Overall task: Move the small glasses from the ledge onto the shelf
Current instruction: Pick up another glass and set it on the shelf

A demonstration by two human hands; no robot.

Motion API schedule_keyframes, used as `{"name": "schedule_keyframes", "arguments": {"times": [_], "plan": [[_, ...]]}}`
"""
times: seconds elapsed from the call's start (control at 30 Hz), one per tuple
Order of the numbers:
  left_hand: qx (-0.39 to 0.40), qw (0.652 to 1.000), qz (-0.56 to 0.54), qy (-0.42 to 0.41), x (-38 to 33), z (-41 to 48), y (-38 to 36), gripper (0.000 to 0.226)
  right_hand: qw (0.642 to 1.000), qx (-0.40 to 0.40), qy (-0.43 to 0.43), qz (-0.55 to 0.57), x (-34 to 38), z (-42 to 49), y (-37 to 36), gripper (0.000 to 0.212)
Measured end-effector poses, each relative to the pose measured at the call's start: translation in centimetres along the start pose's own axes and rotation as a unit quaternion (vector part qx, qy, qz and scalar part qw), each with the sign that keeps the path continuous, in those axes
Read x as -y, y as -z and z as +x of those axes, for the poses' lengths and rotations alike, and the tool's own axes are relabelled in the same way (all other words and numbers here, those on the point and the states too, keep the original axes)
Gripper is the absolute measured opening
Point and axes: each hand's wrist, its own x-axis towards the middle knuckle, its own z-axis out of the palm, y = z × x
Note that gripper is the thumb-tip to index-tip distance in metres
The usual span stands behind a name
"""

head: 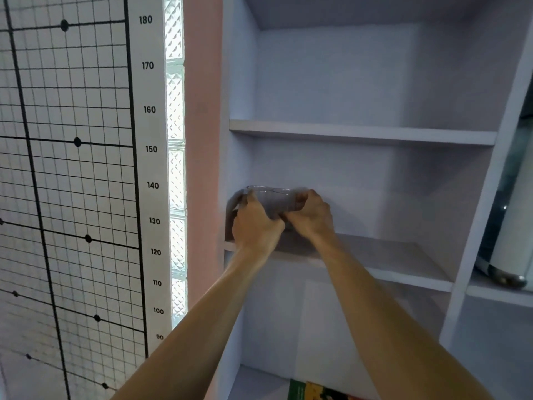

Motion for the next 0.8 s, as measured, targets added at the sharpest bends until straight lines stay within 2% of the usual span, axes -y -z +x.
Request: {"name": "schedule_keyframes", "arguments": {"times": [0.1, 0.23, 0.37, 0.47, 0.53, 0.7, 0.8], "plan": [[-0.003, 1.000, -0.021, 0.002, 1.0, 0.9, -0.7, 0.079, 1.000, -0.002, -0.005, -0.011, 0.1, 0.0, 0.0, 0.050], [0.005, 0.999, -0.045, 0.003, -0.4, -0.9, 1.7, 0.059, 1.000, -0.003, -0.007, 0.005, 0.2, -0.8, 0.0, 0.056], [0.005, 0.996, -0.082, -0.028, -0.4, -2.5, 2.7, 0.050, 0.998, -0.057, 0.005, 0.017, 0.1, -2.7, 0.1, 0.055], [0.060, 0.990, -0.122, -0.032, -0.5, -2.7, 2.3, 0.048, 0.996, -0.093, 0.006, 0.006, -0.1, -4.4, 1.4, 0.050], [0.096, 0.982, -0.153, -0.055, -1.4, -3.3, 1.7, 0.054, 0.993, -0.117, -0.009, -0.004, -0.8, -5.4, 2.9, 0.049], [0.193, 0.950, -0.229, -0.090, -5.0, -6.8, -1.2, 0.052, 0.982, -0.182, -0.038, -0.024, -2.5, -9.4, 8.9, 0.052], [0.247, 0.926, -0.269, -0.097, -7.4, -10.6, -3.3, 0.046, 0.972, -0.222, -0.073, -0.015, -3.9, -13.1, 13.8, 0.045]]}}
